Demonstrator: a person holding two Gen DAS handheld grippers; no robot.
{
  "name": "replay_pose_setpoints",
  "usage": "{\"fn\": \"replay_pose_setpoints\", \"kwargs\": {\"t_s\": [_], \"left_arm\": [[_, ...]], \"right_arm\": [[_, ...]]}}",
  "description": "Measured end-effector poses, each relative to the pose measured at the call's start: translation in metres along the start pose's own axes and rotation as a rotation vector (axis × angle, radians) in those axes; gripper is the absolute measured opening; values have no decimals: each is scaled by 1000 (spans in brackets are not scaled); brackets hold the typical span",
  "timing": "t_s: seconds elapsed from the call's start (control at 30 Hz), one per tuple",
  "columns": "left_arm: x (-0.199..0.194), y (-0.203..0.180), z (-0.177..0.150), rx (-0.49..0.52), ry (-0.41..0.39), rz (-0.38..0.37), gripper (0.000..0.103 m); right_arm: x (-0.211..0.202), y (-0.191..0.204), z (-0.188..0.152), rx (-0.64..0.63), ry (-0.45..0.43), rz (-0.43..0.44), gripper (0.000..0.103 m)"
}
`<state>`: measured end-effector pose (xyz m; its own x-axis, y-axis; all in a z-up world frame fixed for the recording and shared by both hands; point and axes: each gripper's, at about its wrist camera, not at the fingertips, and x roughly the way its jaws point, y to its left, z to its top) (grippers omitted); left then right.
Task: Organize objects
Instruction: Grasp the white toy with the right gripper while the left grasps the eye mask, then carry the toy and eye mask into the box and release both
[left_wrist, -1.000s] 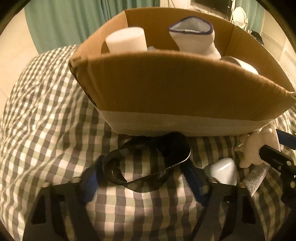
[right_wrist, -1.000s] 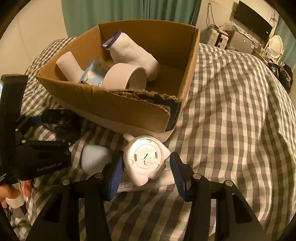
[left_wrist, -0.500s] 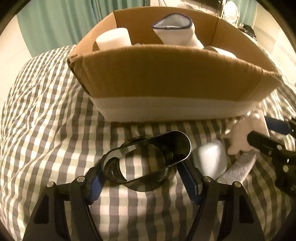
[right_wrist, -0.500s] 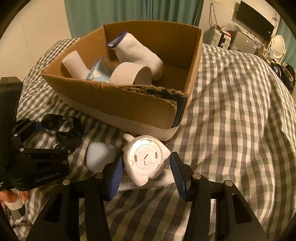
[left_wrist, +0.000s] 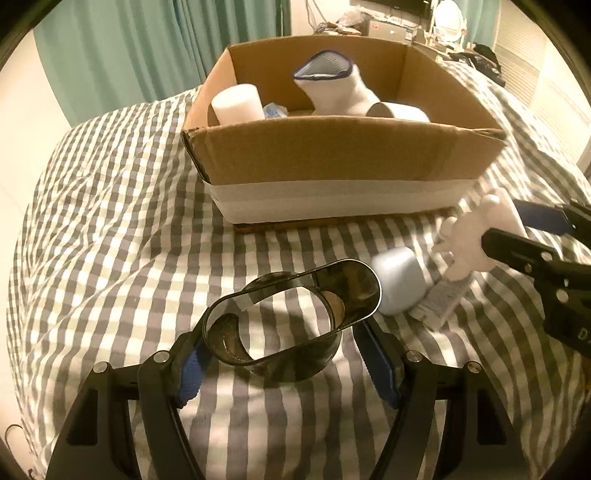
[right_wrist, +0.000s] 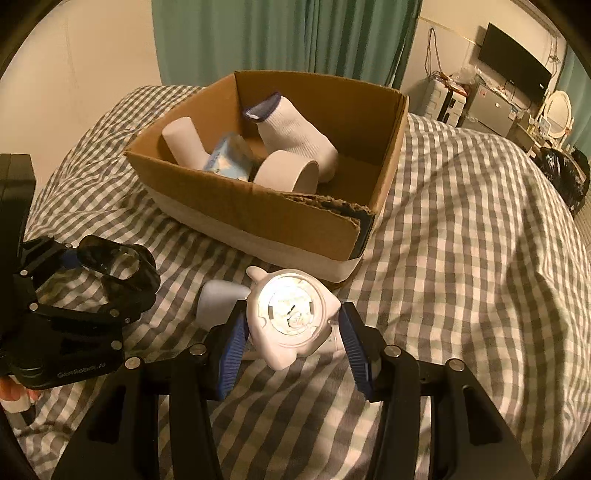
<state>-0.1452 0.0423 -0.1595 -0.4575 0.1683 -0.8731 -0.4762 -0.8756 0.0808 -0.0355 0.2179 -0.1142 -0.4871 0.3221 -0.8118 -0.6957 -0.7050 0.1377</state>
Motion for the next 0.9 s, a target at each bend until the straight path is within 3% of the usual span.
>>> {"fn": "replay_pose_setpoints", "kwargs": {"t_s": [0.23,0.57,0.9], "left_arm": [[-37,-26,-18,-3,-13,-73,75],[-80,-5,15,15,-117,-109,75],[-116,13,70,26,-221,-104,75]], "right_arm": [[-27,7,-3,-28,-19,-5,49],[-86,26,21,-98,-124,-28,49],[-119,27,80,-137,-228,-60,49]]}}
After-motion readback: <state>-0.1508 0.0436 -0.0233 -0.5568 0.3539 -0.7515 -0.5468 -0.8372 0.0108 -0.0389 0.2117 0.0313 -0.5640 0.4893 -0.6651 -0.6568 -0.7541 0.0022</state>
